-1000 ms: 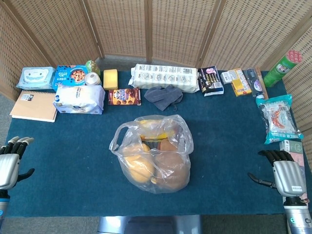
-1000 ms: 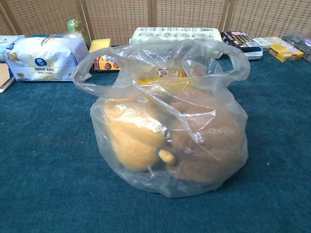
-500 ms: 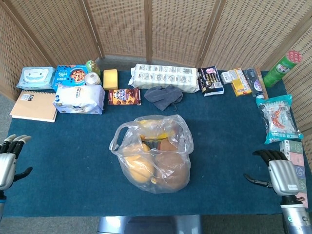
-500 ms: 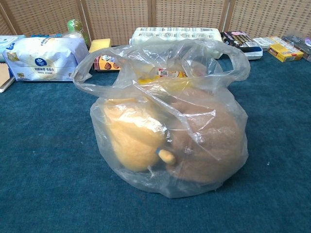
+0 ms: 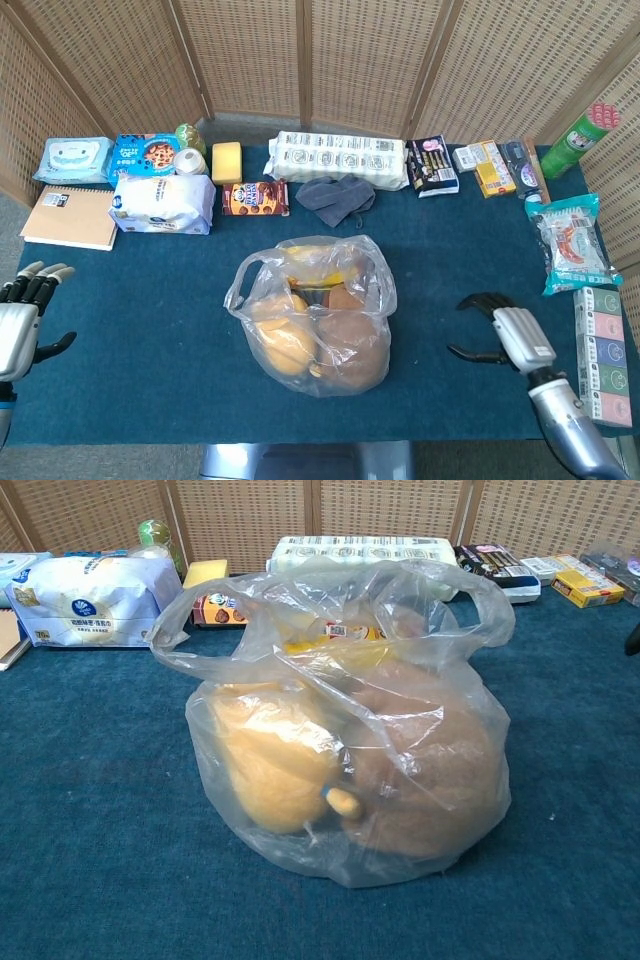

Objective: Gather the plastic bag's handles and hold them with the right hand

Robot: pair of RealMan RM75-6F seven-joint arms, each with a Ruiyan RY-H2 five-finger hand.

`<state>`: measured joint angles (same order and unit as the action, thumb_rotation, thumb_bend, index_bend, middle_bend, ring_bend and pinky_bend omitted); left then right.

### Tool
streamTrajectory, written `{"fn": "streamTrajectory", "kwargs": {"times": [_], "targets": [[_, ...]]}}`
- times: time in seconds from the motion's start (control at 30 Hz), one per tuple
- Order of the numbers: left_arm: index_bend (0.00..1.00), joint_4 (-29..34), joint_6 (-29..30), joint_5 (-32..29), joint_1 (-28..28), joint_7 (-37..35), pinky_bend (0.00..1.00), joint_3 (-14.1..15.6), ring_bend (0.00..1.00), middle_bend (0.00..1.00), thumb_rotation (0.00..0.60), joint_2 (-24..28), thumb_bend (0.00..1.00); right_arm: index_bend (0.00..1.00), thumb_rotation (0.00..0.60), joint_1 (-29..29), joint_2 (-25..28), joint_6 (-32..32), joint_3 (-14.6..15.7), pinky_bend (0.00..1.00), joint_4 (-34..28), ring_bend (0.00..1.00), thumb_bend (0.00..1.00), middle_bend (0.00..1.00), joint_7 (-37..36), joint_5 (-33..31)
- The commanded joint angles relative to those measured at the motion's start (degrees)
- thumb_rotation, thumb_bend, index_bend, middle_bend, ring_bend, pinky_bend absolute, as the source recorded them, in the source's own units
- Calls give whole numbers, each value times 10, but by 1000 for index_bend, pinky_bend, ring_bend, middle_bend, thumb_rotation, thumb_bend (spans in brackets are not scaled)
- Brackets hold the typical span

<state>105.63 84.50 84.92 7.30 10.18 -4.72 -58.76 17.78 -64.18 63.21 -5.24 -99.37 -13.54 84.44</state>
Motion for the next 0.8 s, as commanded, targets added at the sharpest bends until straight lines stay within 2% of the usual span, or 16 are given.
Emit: {"fn": "streamTrajectory", "kwargs": {"times": [0.03, 0.17, 0.6, 0.8], "targets": [[165, 1, -6, -2, 5, 2, 224, -2, 115, 199, 600, 0, 133, 302, 174, 43, -9, -56, -15, 147, 0, 210, 142, 280, -27, -24], [165, 1, -14, -5, 13, 5, 224, -5, 115, 199, 600, -1, 134, 302, 175, 75, -21, -96, -28, 145, 3, 210, 141, 280, -45, -45], [166, -10, -48, -19, 38, 8, 224, -10, 115, 199, 600, -15, 133, 303, 175, 141, -32, -172, -66, 145, -10, 216, 142, 300, -146, -80], [165, -21, -70, -32, 49, 15, 224, -6, 115, 200, 600, -28, 134, 302, 173, 168, -33, -216, -89, 144, -22, 218, 143, 309, -224, -107]]}}
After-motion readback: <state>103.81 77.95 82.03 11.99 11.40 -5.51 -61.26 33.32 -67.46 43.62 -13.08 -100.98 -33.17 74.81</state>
